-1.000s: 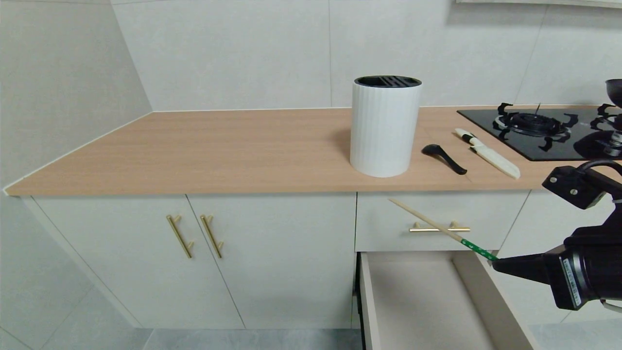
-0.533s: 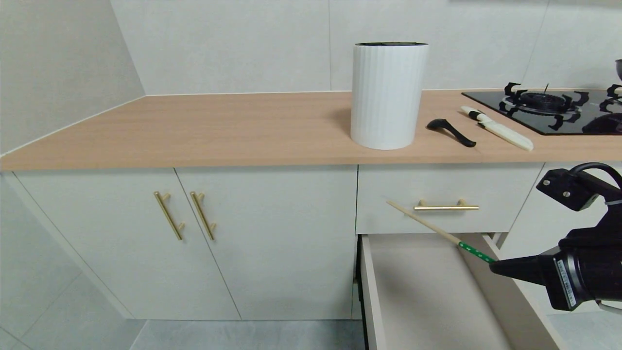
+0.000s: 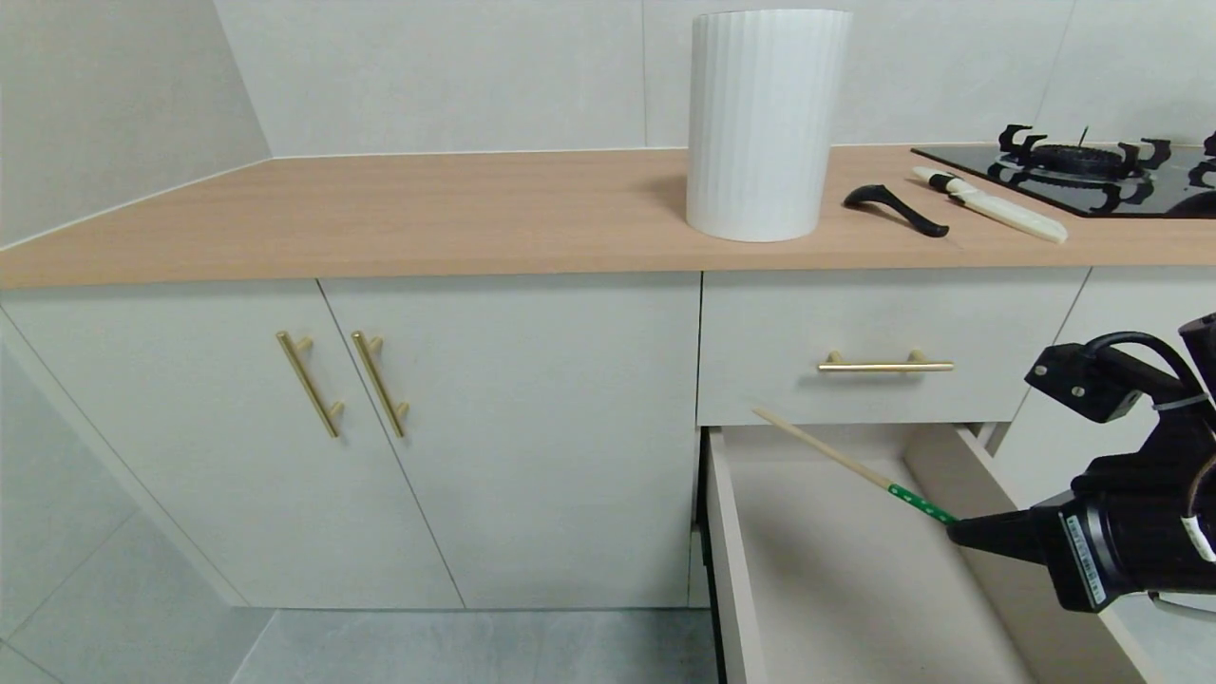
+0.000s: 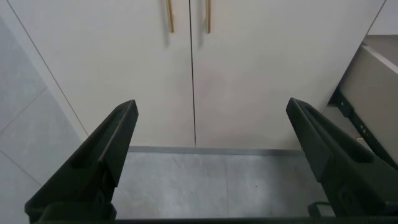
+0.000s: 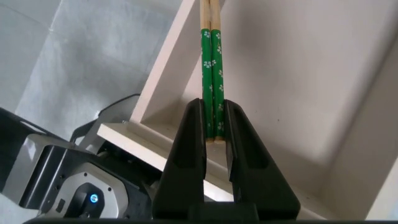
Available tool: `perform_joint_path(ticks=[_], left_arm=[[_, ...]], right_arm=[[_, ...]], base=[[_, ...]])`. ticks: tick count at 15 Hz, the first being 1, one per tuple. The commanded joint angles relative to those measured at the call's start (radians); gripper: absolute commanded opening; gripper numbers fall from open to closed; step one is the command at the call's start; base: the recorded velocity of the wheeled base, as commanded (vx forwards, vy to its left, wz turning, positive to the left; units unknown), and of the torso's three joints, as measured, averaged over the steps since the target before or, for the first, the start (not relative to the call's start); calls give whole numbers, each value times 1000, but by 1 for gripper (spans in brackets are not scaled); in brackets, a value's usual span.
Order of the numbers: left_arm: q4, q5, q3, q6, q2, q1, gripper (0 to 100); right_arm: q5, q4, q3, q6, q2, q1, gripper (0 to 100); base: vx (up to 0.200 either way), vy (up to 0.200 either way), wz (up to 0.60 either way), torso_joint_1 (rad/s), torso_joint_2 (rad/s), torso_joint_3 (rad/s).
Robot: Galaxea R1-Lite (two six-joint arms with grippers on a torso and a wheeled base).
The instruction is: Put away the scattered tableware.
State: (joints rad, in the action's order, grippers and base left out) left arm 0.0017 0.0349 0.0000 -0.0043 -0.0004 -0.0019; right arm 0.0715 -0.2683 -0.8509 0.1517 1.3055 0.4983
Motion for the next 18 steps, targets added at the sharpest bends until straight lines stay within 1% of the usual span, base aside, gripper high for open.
perform_joint_path(ticks=[1,6,9,10,11,12,13,15,17,18], left_arm=[[0,0,0,0,0,0,100],[0,0,0,0,0,0,100],[0,0,0,0,0,0,100],[0,0,0,0,0,0,100],[0,0,0,0,0,0,100],[0,0,0,0,0,0,100],[0,0,0,0,0,0,100],[0,0,0,0,0,0,100],[0,0,0,0,0,0,100],[0,0,0,0,0,0,100]], right_arm=[[1,0,1,0,9,0,0],[-12,-5,-1,0,115,0,0],[-70,-5,-17,11,287,-3,0],[-90,-6,-33,28,343,-3,0],[-102,-6,-50,65,388,-3,0],[-118,-5,-79,131,454,-3,0],[-130,3,-93,158,508,-3,0],[-153,37,-114,180,595,-3,0],[-159,149,-109,236,664,-3,0],[-159,176,-111,247,684,-3,0]], base=[[0,0,0,0,0,0],[0,0,0,0,0,0],[0,0,0,0,0,0],[0,0,0,0,0,0],[0,0,0,0,0,0],[0,0,0,0,0,0],[0,0,0,0,0,0],[0,0,0,0,0,0],[0,0,0,0,0,0],[0,0,0,0,0,0]])
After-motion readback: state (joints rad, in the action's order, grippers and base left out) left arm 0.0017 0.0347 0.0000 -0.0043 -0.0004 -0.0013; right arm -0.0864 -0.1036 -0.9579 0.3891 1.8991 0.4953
